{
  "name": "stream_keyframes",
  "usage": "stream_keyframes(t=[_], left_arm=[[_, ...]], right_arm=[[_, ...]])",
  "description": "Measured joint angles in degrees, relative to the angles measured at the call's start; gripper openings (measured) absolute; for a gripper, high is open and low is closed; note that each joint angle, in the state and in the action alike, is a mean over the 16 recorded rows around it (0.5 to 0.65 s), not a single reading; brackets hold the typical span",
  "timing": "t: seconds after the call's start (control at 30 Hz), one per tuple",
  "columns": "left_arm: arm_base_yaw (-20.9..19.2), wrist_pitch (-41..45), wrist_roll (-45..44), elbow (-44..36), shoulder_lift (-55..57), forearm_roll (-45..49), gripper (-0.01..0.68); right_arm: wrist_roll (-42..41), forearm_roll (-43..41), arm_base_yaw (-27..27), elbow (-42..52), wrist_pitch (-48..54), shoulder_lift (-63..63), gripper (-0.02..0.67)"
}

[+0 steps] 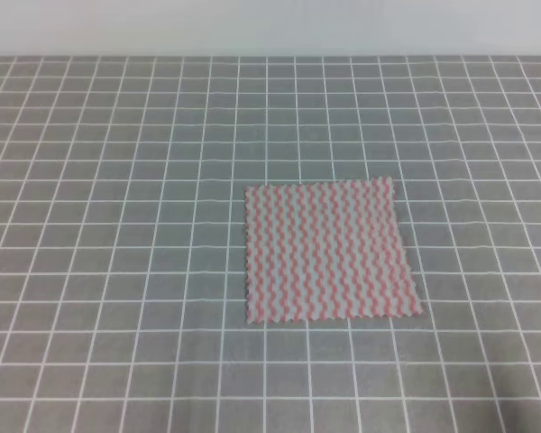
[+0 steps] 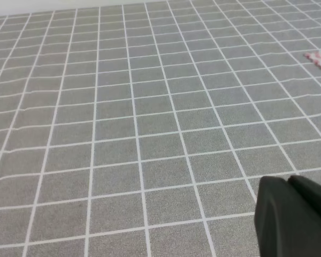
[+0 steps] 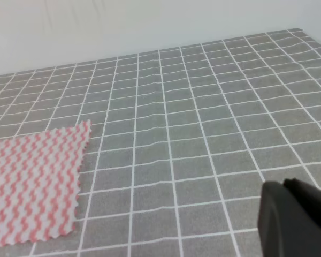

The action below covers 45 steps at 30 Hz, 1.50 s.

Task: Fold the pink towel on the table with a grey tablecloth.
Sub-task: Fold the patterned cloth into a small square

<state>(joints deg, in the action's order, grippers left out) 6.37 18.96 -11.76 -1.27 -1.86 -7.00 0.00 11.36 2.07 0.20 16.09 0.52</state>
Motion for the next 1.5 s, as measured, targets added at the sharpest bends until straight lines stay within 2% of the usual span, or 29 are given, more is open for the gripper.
stream_keyframes(t=[0.77,0.97,1.17,1.5], left_arm=[[0.0,0.1,0.0,0.3,0.4,1.6,-0.002],[0.0,-2.7,0.2,0.2,0.1,-1.6,-0.002],[0.0,-10.3,1.0,0.1,0.0,-12.5,-0.002],[0.0,-25.1,4.1,0.2,0.1,-42.1,-0.002]], right_arm=[[0.0,5.7,0.0,0.1,0.0,-0.2,-0.018],[0.0,8.3,0.0,0.1,0.0,-0.2,-0.018],[0.0,18.4,0.0,0.1,0.0,-0.2,-0.018],[0.0,44.6,0.0,0.0,-0.6,-0.1,-0.018]])
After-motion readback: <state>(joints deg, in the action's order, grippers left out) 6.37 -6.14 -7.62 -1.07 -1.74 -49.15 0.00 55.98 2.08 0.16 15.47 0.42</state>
